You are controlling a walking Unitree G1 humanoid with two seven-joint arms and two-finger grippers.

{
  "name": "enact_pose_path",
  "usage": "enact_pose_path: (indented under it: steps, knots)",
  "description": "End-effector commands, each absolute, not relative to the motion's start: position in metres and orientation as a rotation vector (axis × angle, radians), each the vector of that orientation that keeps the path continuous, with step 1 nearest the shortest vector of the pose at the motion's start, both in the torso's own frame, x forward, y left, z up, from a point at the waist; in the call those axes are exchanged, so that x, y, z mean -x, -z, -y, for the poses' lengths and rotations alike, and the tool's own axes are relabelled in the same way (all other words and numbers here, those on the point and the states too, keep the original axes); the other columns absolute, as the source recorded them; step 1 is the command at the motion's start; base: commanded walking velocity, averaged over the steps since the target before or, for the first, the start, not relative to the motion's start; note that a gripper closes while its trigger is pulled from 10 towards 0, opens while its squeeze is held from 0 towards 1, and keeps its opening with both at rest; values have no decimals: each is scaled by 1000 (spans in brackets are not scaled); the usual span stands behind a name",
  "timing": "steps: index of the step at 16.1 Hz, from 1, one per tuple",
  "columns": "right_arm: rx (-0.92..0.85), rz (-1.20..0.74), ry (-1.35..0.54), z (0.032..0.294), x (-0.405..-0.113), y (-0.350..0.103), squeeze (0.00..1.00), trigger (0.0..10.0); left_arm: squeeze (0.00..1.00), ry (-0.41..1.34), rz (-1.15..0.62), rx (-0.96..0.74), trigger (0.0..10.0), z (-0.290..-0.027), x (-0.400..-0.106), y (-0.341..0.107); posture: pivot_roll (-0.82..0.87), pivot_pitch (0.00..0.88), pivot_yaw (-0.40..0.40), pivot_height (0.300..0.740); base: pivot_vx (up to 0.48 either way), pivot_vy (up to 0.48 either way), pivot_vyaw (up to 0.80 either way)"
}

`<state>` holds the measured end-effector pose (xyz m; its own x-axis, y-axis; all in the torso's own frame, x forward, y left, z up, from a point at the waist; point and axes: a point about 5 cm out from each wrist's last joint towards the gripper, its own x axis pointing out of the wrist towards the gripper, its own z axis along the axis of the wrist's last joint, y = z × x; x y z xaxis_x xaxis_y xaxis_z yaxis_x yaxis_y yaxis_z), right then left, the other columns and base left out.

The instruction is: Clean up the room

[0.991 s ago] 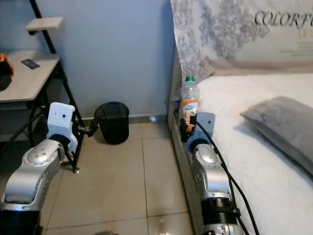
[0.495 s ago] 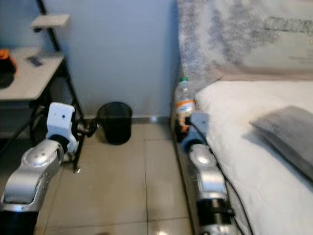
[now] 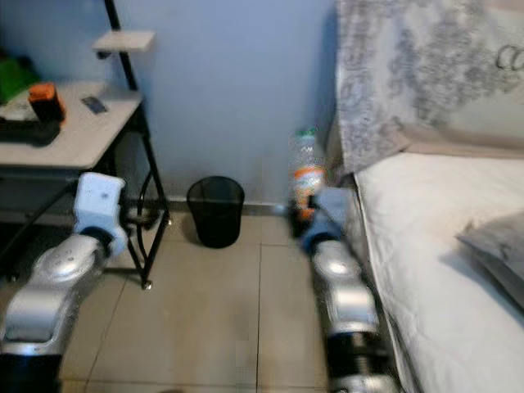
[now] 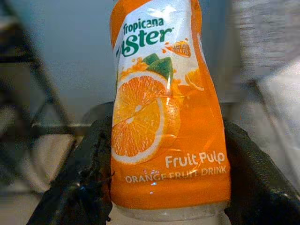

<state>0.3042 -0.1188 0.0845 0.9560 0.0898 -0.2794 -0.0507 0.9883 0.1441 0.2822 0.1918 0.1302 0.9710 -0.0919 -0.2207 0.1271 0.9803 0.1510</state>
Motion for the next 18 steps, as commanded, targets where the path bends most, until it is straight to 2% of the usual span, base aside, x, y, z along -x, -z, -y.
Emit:
enact_pose_path:
  steps: [1, 18]
  knots:
    - [-121, -276, -32, 132, -306, -87, 0, 10000, 0, 139, -192, -161, 10000, -184, -284, -134, -16, 0, -5, 740, 311, 0, 0]
    - [-127, -278, -26, 134, -308, -89, 0, 10000, 0, 137, -189, -164, 10000, -185, -287, -136, -16, 0, -7, 740, 310, 0, 0]
